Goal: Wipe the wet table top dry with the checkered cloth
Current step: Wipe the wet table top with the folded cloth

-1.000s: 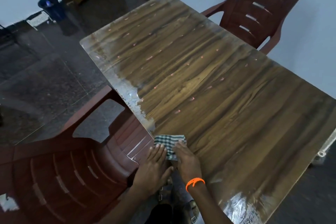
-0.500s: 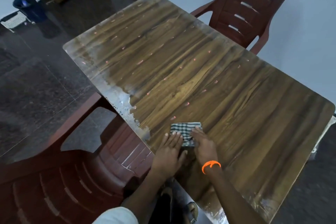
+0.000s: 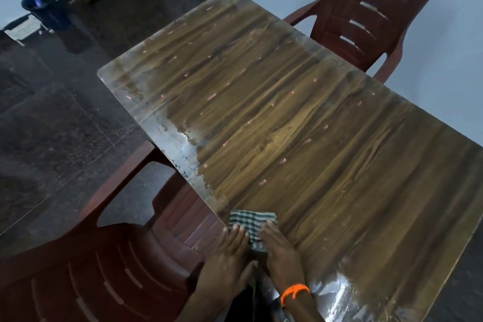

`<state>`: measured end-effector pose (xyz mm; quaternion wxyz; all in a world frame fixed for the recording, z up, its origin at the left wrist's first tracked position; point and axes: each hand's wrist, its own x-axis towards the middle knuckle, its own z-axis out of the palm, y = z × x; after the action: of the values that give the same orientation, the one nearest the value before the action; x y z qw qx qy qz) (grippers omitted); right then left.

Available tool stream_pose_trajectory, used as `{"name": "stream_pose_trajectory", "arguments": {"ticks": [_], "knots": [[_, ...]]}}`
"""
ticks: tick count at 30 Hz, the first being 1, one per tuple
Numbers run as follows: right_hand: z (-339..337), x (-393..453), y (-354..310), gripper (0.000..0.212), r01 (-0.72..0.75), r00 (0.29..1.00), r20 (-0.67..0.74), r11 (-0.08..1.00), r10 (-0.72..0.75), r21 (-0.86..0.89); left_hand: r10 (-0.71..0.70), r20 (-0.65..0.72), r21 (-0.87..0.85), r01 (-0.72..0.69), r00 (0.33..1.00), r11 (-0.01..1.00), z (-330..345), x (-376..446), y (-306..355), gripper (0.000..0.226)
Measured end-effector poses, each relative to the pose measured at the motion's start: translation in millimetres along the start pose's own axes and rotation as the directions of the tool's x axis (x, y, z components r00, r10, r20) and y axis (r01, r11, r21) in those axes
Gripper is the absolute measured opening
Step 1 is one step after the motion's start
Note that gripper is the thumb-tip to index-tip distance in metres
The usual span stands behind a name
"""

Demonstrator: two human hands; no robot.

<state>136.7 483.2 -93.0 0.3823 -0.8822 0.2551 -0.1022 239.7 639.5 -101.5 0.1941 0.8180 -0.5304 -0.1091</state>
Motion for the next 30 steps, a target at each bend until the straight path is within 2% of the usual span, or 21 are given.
{"name": "stream_pose_trajectory", "arguments": {"ticks": [5, 8, 12, 15, 19, 22, 26, 28, 30], "knots": [[-43.3, -2.6, 37.5, 0.034, -0.203, 0.964, -0.179, 0.979, 0.198, -0.007, 0.081, 0.085, -0.013, -0.08, 0.993, 0.997, 15.6, 59.3, 41.4, 0.059], [-60.3, 22.7, 53.0, 0.049, -0.284, 0.926, -0.246, 0.957, 0.287, 0.048, 0.083, 0.11, -0.033, -0.08, 0.99, 0.996, 21.2, 105.1, 54.1, 0.058], [-60.9, 70.1, 58.1, 0.042, -0.279, 0.924, -0.263, 0.96, 0.278, 0.035, 0.078, 0.098, 0.009, -0.079, 0.992, 0.997, 14.0, 143.1, 34.8, 0.056], [-50.5, 87.5, 50.1, 0.037, -0.225, 0.954, -0.2, 0.974, 0.223, 0.016, 0.059, 0.09, 0.021, -0.061, 0.994, 0.998, 6.4, 140.5, 12.7, 0.056], [-40.7, 66.1, 39.4, 0.045, -0.149, 0.981, -0.128, 0.989, 0.148, 0.005, 0.066, 0.088, -0.016, -0.065, 0.994, 0.998, 6.2, 103.1, 9.3, 0.062], [-52.8, 30.4, 41.7, 0.044, -0.135, 0.984, -0.122, 0.991, 0.133, -0.008, 0.175, 0.083, -0.039, -0.173, 0.981, 0.984, 15.5, 78.4, 23.3, 0.063], [-75.3, 8.5, 67.7, 0.044, -0.217, 0.958, -0.189, 0.976, 0.215, 0.012, 0.233, 0.134, -0.05, -0.229, 0.963, 0.972, 30.1, 96.8, 49.8, 0.061], [-86.7, 19.1, 82.7, 0.054, -0.288, 0.93, -0.234, 0.957, 0.284, 0.016, 0.232, 0.156, -0.022, -0.231, 0.96, 0.973, 30.6, 126.6, 63.9, 0.062], [-96.2, 41.8, 93.3, 0.053, -0.336, 0.9, -0.29, 0.942, 0.327, 0.02, 0.23, 0.166, -0.006, -0.232, 0.959, 0.973, 28.6, 159.9, 70.9, 0.061]]}}
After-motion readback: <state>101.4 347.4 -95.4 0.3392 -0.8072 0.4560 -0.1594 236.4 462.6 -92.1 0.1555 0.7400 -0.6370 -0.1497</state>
